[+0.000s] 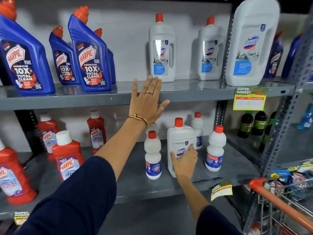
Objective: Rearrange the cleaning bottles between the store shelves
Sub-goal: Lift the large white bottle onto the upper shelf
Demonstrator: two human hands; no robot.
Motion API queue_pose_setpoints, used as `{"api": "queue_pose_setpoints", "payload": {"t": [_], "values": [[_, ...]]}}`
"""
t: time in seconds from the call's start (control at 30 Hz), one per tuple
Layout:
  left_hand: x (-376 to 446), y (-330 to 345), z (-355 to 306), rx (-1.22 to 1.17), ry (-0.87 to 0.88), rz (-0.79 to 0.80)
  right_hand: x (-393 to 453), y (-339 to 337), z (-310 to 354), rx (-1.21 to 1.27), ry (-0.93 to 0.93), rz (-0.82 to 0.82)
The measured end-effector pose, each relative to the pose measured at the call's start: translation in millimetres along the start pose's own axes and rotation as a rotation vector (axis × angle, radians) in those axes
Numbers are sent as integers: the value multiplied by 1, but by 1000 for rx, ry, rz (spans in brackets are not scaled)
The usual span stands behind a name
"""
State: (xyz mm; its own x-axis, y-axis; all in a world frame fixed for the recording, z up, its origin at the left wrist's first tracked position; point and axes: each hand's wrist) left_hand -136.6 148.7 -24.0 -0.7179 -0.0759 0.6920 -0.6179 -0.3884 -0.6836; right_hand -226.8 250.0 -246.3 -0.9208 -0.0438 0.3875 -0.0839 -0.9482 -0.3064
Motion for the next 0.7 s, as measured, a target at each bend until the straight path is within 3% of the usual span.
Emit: {"api": "queue_pose_setpoints", "payload": {"t": [0.23, 0.7], "values": [[2, 12, -1, 45, -13, -62, 9, 12, -9, 31, 18, 61], [1, 14, 0, 57, -2, -89, -20, -7, 4, 79, -50, -93]]}}
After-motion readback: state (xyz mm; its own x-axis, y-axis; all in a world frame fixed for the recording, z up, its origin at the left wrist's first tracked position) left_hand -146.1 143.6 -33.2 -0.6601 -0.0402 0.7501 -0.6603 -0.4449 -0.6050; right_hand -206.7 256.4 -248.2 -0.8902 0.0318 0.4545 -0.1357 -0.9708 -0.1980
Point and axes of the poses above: each hand's wrist, its own x-axis towards the middle knuckle, its own y-axis out of the palm, z = x × y, and after that the axes turned 6 degrees about z, right-handed
